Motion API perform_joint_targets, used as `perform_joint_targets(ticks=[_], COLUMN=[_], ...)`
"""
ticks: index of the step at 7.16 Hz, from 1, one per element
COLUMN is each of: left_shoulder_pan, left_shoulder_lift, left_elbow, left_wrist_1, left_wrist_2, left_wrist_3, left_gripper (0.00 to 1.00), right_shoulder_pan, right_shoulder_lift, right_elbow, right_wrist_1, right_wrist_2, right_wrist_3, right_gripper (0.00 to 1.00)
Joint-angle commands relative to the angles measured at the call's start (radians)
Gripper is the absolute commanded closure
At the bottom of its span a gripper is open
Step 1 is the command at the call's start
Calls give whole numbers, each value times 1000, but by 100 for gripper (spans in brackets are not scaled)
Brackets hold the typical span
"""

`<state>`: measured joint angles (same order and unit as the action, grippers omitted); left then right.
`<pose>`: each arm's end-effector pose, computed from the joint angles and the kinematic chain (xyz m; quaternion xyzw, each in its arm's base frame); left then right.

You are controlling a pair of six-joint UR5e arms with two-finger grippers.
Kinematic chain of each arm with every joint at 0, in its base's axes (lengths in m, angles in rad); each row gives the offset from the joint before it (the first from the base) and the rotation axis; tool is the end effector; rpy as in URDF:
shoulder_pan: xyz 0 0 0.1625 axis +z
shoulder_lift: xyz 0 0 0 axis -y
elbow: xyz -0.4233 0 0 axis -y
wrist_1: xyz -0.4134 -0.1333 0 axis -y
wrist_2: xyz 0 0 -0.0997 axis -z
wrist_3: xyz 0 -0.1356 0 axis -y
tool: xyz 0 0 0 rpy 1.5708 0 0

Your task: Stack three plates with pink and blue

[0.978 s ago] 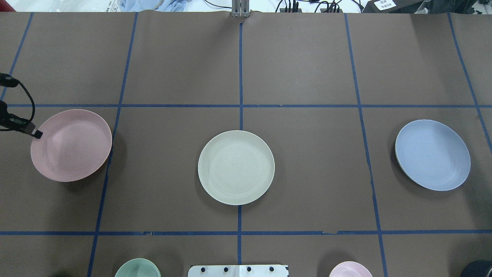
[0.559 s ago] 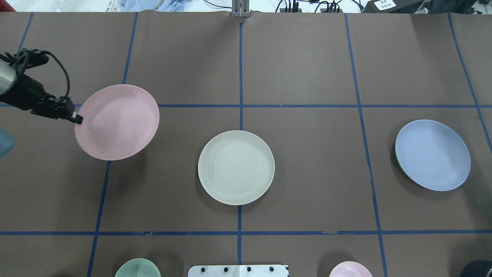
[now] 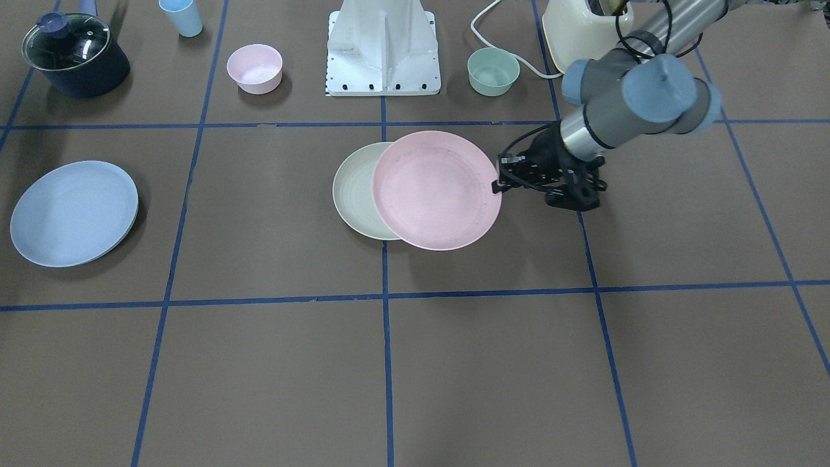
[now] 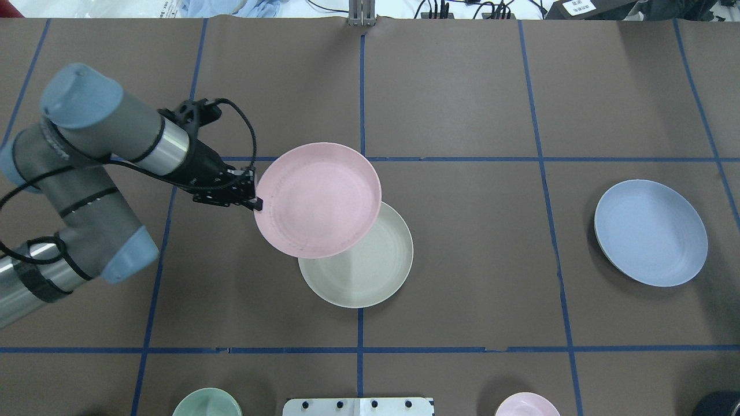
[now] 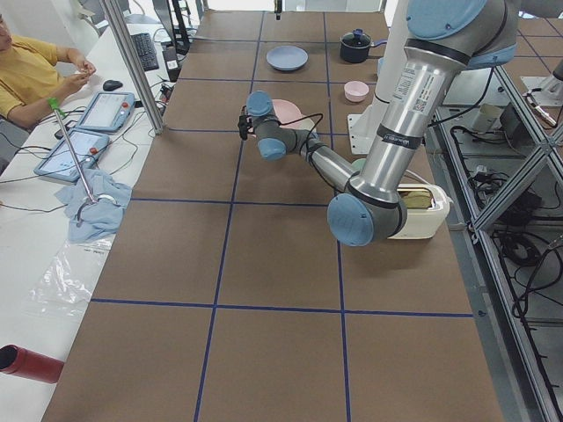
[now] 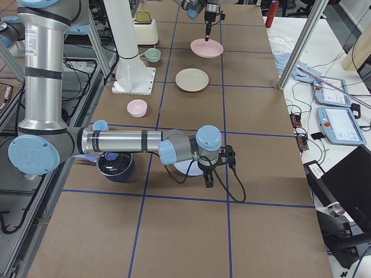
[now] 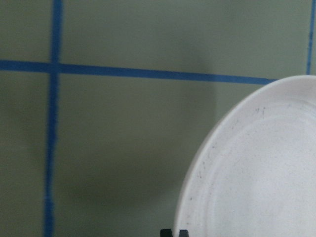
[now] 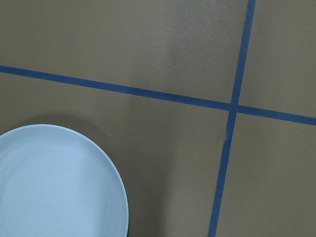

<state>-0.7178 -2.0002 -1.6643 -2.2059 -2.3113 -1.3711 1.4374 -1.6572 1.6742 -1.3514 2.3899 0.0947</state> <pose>0.4742 -0.4696 0.2897 -0.0457 0.5915 -0.0085 0.8050 -0.0320 -0.4956 0.6439 0.0625 -0.4052 -0.0646 0.9098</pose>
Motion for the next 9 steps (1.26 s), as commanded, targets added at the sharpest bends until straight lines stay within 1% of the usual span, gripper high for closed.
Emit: perform_joint_targets(ticks=[1,2,3,4,6,7,8,9], left_shoulder_pan=[125,153,162,167,167,166,158,129], left_shoulder_lift=[-25,-25,-25,-26,-26,-26,-25,-25], left_elbow=[1,8,12,12,12,11,-3,-24], left_wrist_1=[0,0,0,-2,-5,-8,-8,-8], left_wrist_2=[120,153,155,155,155,155,153,150], left_wrist_3=[-31,-29,-29,-29,-31,-29,-29,-29], left_gripper=[100,100,100,96,52,40,33,32], right_shoulder_pan=[0,2,0,0,0,0,-26,-72], right_shoulder_lift=[0,0,0,0,0,0,2,14], right_elbow=[-1,-1,1,-1,-2,-4,-8,-8], right_wrist_1=[0,0,0,0,0,0,0,1], right_wrist_2=[0,0,2,14,15,17,23,23], right_wrist_3=[0,0,0,0,0,0,19,92], right_gripper=[0,0,0,0,0,0,0,0])
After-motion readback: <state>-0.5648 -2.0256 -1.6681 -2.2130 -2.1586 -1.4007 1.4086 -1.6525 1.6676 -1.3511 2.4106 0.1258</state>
